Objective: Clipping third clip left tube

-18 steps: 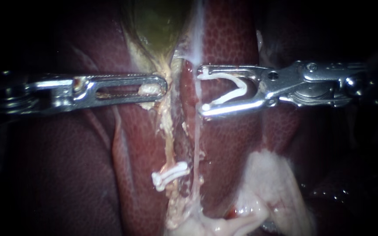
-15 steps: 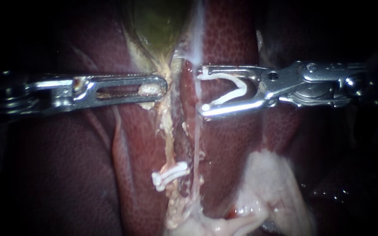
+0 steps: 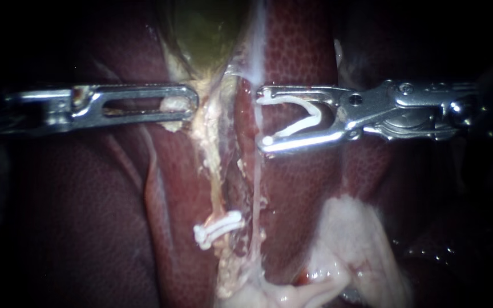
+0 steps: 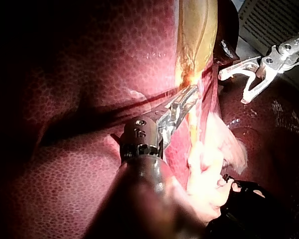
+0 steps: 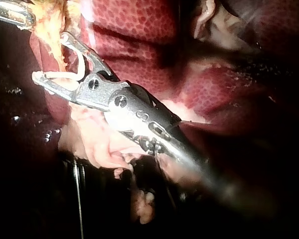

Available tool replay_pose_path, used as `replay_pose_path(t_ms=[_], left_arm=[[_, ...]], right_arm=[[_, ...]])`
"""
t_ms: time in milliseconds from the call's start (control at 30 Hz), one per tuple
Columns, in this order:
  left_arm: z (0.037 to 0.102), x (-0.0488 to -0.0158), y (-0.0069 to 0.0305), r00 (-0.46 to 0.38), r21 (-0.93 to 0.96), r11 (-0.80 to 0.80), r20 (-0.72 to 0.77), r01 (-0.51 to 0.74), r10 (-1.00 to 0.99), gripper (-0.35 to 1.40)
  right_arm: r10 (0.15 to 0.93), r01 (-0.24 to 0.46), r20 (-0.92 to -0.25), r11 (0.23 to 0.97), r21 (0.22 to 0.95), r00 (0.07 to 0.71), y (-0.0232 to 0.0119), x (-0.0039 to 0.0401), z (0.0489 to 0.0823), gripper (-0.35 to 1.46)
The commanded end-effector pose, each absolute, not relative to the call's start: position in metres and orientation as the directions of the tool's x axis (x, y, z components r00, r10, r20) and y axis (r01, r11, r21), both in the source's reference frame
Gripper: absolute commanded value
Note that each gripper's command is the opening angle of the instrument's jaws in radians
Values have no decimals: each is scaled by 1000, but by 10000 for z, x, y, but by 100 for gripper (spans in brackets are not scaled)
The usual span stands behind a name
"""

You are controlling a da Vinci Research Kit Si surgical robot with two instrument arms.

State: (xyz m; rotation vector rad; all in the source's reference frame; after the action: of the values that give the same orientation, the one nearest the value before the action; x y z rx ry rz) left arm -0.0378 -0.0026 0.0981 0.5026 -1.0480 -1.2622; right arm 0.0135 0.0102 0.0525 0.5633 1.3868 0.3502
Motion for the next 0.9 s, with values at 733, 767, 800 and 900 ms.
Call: replay_pose_path(t_ms=[733, 767, 800, 900], left_arm=[[931, -336, -5, -111, 810, 262, 369, 524, -923, -16], [931, -336, -5, -111, 810, 262, 369, 524, -923, -16], [931, -336, -5, -111, 810, 262, 369, 524, -923, -16], [931, -336, -5, -110, 810, 262, 369, 524, -923, -16]], right_arm=[[547, 92, -821, 820, 564, 163, 101, 135, 525, 60], [547, 92, -821, 820, 564, 163, 101, 135, 525, 60], [546, 92, -822, 821, 564, 163, 101, 135, 525, 60], [545, 91, -823, 822, 562, 162, 99, 137, 527, 60]])
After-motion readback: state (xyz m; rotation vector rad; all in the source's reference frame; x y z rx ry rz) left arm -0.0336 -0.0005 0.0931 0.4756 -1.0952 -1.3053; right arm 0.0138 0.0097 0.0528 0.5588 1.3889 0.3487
